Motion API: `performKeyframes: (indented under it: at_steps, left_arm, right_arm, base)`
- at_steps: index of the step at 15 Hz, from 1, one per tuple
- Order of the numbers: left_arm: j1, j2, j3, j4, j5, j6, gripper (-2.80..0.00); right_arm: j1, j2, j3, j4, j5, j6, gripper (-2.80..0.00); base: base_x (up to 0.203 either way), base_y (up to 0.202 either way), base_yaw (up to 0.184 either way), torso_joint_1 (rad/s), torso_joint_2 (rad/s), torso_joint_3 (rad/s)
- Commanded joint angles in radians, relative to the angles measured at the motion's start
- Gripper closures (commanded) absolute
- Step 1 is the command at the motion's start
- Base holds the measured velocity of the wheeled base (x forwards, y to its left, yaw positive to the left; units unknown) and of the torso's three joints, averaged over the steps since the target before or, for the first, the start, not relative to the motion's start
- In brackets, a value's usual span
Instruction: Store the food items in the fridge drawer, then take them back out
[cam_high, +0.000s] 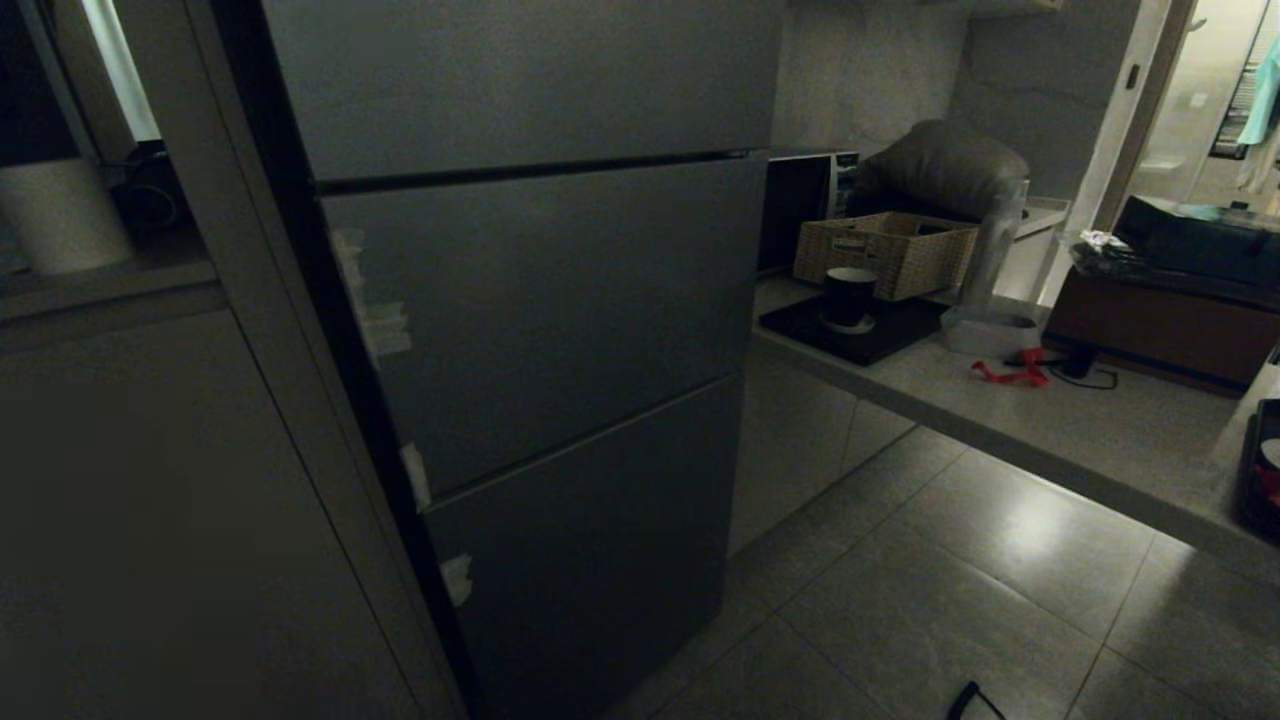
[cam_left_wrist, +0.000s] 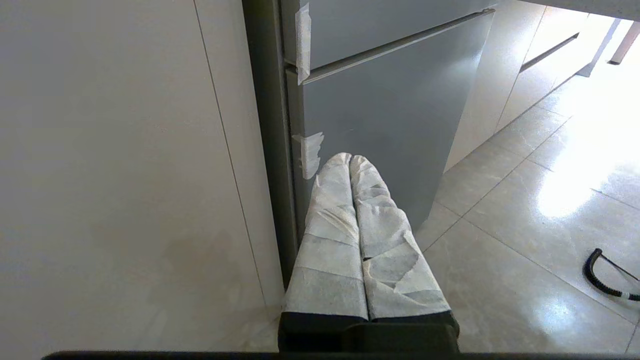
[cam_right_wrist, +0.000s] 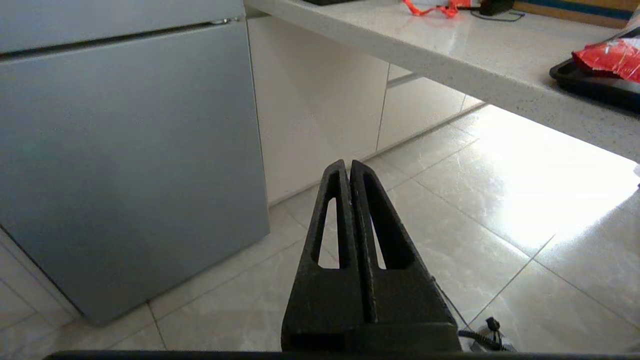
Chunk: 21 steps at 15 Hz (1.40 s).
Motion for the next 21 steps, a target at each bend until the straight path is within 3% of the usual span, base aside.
performKeyframes:
  at_steps: [1,5,7,9,11,13,17,21]
  left_arm:
    - [0.000,0.002,0.000,0.000,0.000,0.000,0.00]
    - [-0.001,0.002,-0.014,0.001,0.001,0.021,0.00]
    - [0.000,0.031,-0.082,-0.001,-0.012,0.019,0.00]
    - [-0.001,0.172,-0.204,-0.008,-0.021,-0.048,0.00]
    - [-0.005,0.375,-0.320,-0.031,-0.029,-0.244,0.00]
    - [-0.012,0.595,-0.392,-0.091,-0.038,-0.496,0.00]
    - [-0.018,0.979,-0.495,-0.341,-0.097,-0.959,0.00]
    - [-0.004,1.284,-0.692,-0.450,-0.126,-1.196,0.00]
  right_arm:
    - [0.000,-0.001,0.000,0.000,0.001,-0.001,0.00]
    - [0.000,-0.001,0.000,0.000,0.001,-0.001,0.00]
    - [0.000,-0.001,0.000,0.000,0.000,-0.001,0.00]
    - [0.000,-0.001,0.000,0.000,0.001,-0.001,0.00]
    - [0.000,-0.001,0.000,0.000,0.000,-0.001,0.00]
    - [0.000,-0.001,0.000,0.000,0.001,-0.001,0.00]
    - [0.000,-0.001,0.000,0.000,0.000,-0.001,0.00]
    - [0.000,-0.001,0.000,0.000,0.000,-0.001,0.00]
  base:
    - [0.000,0.000,0.000,0.000,0.00,0.000]
    - [0.000,0.000,0.000,0.000,0.00,0.000]
    - [0.000,0.000,0.000,0.000,0.00,0.000]
    - [0.000,0.000,0.000,0.000,0.00,0.000]
    - [0.000,0.000,0.000,0.000,0.00,0.000]
    - [0.000,0.000,0.000,0.000,0.00,0.000]
    - [0.000,0.000,0.000,0.000,0.00,0.000]
    - [0.000,0.000,0.000,0.000,0.00,0.000]
